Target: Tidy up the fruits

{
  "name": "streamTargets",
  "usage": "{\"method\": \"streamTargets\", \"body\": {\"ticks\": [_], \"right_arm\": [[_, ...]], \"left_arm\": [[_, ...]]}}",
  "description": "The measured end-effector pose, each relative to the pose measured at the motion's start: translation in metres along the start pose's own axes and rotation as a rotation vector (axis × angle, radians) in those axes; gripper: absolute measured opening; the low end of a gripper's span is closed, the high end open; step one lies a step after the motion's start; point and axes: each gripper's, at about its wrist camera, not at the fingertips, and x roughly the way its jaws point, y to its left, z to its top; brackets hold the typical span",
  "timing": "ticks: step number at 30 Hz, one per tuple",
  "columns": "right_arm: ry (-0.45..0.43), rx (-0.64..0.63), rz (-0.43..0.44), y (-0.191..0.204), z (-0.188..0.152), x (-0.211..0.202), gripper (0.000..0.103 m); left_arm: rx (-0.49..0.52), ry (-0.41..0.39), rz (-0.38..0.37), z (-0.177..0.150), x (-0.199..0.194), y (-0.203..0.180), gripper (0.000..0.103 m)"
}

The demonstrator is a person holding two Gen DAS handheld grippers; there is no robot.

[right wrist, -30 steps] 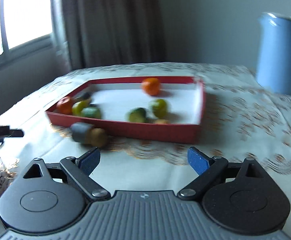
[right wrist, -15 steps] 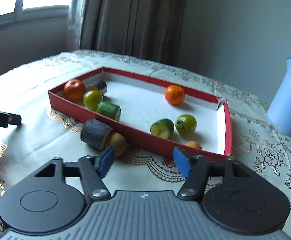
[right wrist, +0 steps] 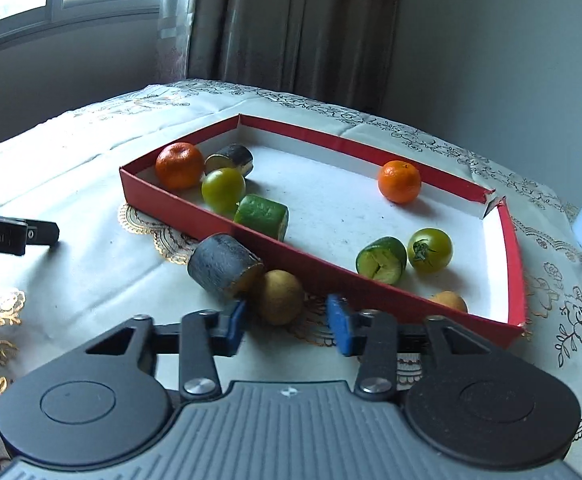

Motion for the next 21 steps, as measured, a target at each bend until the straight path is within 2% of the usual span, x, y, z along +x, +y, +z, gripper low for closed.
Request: {"method": "streamTargets", "body": {"ticks": [3,10,21], "right_arm": [[0.005,0.031,0.022,-0.004,0.002,0.003,0.036],[0.015,0.102,0.064,-0.014,0.002,0.007,0.035],[0.003,0.098,0.051,-0.012,0.000,0.005,0.035]], "left_arm": [[-0.002,-0.001,-0.002,0.000,0.000,0.000,0.103],[0.002,0.001,0.002,0.000,0.000,-0.001,0.103],[0.014,0.006,0.011,0.000,0.001,-0.002,0.103]]}}
